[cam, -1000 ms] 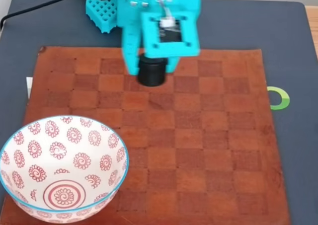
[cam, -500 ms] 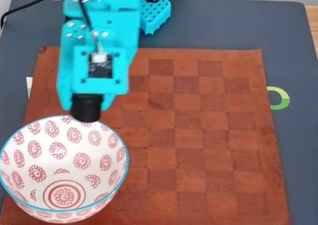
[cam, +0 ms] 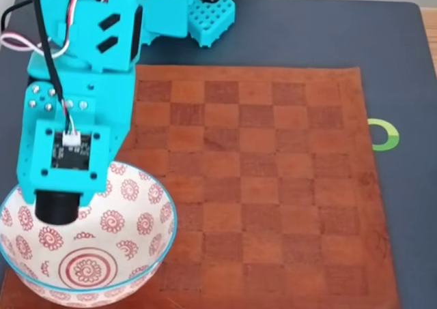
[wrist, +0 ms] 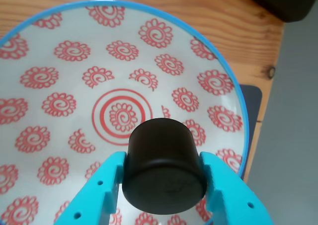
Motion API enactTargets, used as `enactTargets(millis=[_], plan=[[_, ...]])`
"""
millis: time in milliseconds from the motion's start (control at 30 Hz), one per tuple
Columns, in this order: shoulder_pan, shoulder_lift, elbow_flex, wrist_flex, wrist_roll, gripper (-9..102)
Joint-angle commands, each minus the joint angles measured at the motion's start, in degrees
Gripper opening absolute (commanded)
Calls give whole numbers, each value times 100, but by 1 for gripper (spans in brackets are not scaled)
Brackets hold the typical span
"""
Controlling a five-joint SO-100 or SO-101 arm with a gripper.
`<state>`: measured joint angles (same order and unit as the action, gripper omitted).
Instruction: Grasp a black cylinder and put it in a bowl.
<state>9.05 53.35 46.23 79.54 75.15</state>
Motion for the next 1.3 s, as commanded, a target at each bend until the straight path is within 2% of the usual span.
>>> enactTargets(millis=[0, 233, 467, 600, 767, 967, 1100, 1267], plan=[[-123, -9, -431, 18, -18, 14], [-352, -97, -396, 35, 79, 23], [-352, -70, -448, 439, 237, 23], [-316, -70, -448, 782, 237, 14], [-334, 132, -431, 835, 237, 0], [-308, 729, -352, 861, 229, 0], [-281, 1046, -352, 1292, 246, 0], [-255, 1222, -352, 1327, 246, 0]])
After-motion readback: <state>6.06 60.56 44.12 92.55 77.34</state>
